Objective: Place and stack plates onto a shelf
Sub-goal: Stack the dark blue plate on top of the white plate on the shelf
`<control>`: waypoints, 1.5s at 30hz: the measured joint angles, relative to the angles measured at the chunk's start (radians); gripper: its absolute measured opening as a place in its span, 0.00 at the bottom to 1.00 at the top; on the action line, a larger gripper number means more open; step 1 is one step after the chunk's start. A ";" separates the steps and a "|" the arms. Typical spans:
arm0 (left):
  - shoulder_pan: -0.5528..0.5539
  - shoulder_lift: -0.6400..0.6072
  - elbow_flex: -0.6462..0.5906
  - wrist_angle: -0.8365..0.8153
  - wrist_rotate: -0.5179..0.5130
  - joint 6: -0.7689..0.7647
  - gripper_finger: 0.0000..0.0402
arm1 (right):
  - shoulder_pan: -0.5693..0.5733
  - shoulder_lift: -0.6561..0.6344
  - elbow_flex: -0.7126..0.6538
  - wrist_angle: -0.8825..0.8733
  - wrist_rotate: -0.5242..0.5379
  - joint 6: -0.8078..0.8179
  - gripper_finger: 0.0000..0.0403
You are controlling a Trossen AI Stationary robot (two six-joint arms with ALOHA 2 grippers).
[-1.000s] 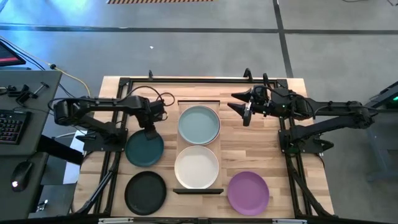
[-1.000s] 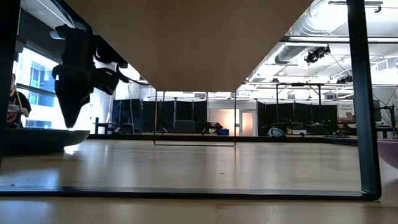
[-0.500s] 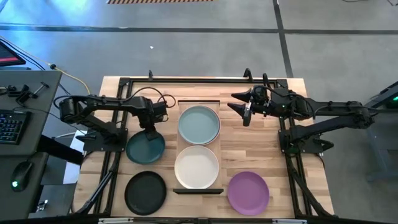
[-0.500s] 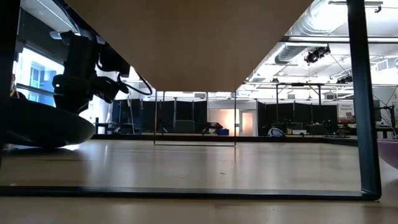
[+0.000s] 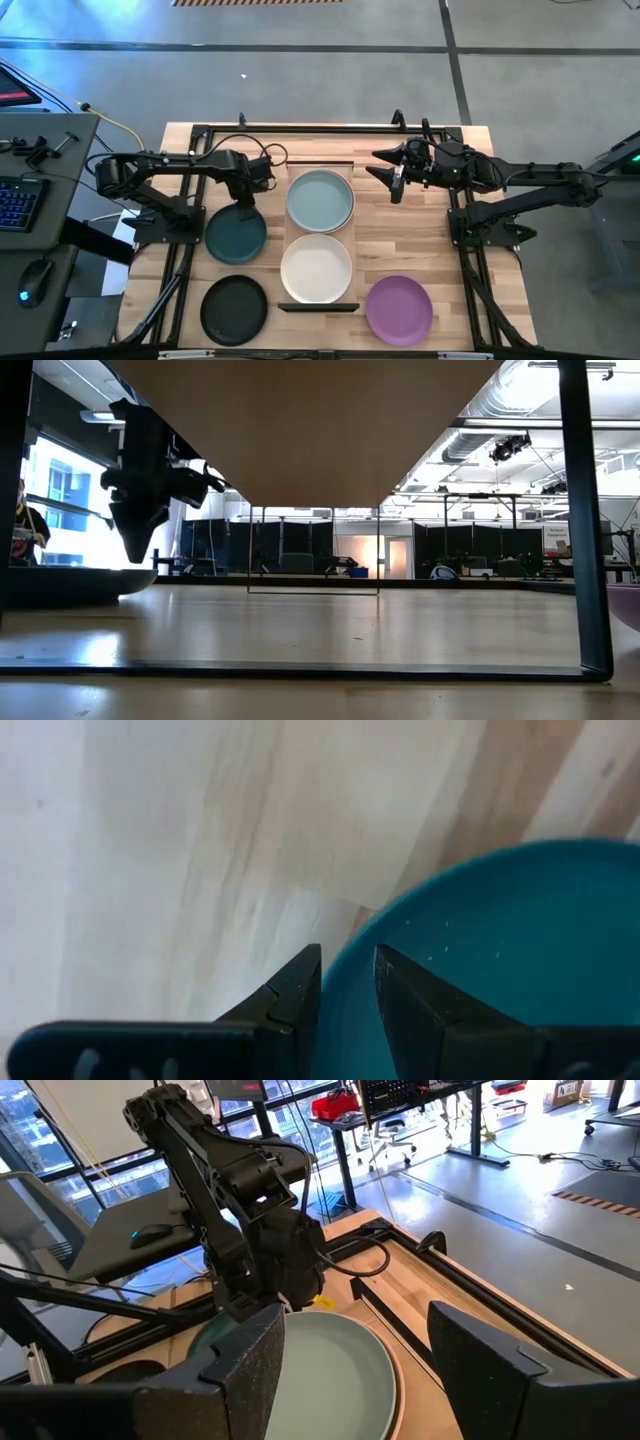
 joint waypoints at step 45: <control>0.001 0.085 -0.040 0.082 0.041 0.394 0.20 | 0.002 0.000 0.000 -0.012 0.000 0.011 0.57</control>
